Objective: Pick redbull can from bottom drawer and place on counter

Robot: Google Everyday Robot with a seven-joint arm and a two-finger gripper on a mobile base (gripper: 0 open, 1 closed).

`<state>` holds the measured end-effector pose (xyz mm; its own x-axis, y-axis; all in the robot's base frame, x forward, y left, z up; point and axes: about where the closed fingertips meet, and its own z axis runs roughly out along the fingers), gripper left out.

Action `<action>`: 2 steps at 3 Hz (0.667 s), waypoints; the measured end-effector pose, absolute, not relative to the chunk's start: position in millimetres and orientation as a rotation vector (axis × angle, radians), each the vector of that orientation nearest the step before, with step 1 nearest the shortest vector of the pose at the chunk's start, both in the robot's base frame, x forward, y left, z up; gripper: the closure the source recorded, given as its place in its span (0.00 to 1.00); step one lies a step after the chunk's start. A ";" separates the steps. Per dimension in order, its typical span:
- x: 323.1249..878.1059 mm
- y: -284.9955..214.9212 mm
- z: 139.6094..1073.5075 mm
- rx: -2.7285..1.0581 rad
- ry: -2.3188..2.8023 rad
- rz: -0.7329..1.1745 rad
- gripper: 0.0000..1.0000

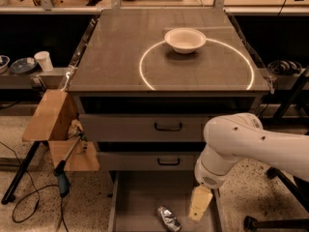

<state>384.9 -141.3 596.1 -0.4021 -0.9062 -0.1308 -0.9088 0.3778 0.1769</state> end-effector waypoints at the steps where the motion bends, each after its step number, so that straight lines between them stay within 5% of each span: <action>1: 399.5 -137.3 579.4 -1.721 2.627 0.297 0.00; 2: 399.5 -137.3 579.4 -1.721 2.627 0.297 0.00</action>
Offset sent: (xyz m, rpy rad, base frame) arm 0.0121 0.0030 -0.0138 -0.0325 0.0024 -0.0025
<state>399.5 -137.3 579.4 -0.4045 -0.9099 -0.0914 -0.9074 0.3869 0.1639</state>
